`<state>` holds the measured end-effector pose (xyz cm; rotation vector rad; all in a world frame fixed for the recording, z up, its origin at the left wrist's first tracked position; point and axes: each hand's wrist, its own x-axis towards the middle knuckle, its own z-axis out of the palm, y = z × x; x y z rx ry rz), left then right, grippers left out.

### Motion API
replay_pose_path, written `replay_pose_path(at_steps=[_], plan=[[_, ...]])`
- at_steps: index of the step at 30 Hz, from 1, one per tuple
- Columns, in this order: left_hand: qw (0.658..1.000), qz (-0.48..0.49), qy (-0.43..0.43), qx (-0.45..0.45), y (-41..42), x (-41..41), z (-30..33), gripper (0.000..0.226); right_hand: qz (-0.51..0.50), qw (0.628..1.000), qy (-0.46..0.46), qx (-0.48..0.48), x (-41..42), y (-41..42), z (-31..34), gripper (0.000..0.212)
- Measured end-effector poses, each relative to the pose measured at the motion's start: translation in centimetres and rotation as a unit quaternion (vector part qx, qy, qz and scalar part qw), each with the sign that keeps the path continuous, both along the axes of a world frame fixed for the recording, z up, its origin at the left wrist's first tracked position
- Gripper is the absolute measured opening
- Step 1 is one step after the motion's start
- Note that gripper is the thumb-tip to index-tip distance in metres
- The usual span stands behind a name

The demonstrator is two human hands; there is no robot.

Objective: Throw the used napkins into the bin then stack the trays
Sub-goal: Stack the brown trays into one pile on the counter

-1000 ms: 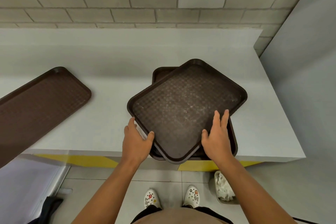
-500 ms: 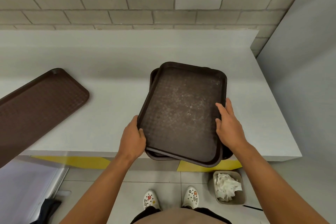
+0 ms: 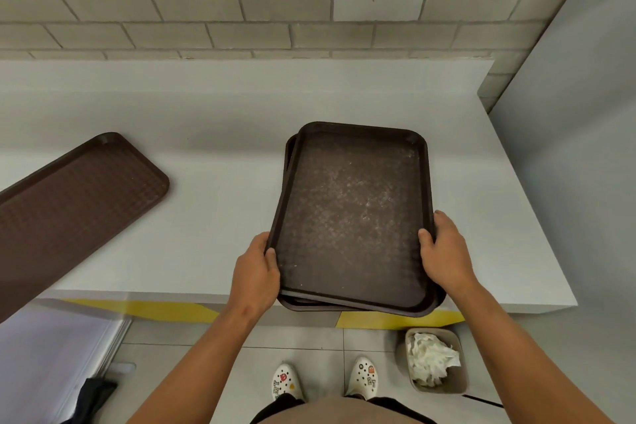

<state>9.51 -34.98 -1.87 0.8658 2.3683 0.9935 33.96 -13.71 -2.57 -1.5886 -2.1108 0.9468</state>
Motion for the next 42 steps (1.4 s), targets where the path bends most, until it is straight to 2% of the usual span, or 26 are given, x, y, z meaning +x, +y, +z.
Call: replay_pose_path(at_steps=[6, 12, 15, 19, 21, 25, 31, 36, 42], plan=[[1.000, 0.014, 0.004, 0.023, 0.7, 0.0, 0.5, 0.028, 0.008, 0.999, 0.039, 0.024, -0.6, 1.7, 2.8, 0.037], [1.000, 0.005, 0.003, 0.024, 0.6, 0.3, 0.8, 0.038, 0.023, 1.000, -0.012, 0.004, -0.9, 4.4, 3.3, 0.053], [1.000, -0.005, 0.010, 0.002, 0.3, 0.1, 0.1, 0.041, 0.037, 0.999, -0.014, -0.006, -0.4, 3.8, 2.0, 0.051], [0.999, -0.031, 0.039, -0.012, -0.5, 0.4, -0.4, 0.034, 0.043, 0.999, 0.003, 0.014, 0.3, 2.3, 0.4, 0.025], [0.998, -0.042, 0.055, -0.010, -1.2, 0.6, -0.6, 0.029, 0.043, 0.999, 0.005, 0.020, 0.4, 1.5, 0.1, 0.022], [0.997, -0.041, 0.061, -0.032, -2.3, 0.4, -1.5, 0.034, 0.049, 0.999, 0.002, 0.020, 0.4, 0.7, 0.0, 0.029], [0.997, -0.069, -0.014, -0.006, -2.1, 0.0, -1.8, 0.049, 0.055, 0.998, -0.006, 0.011, 0.6, -1.3, -0.6, 0.042], [0.998, -0.049, 0.036, -0.016, -1.4, -0.4, -2.6, 0.047, 0.042, 0.998, -0.024, 0.032, -0.3, -2.3, -2.6, 0.054], [0.995, -0.054, 0.072, -0.044, -1.3, -1.7, -2.4, 0.040, 0.059, 0.994, -0.045, 0.075, -2.1, -2.0, -2.8, 0.049]])
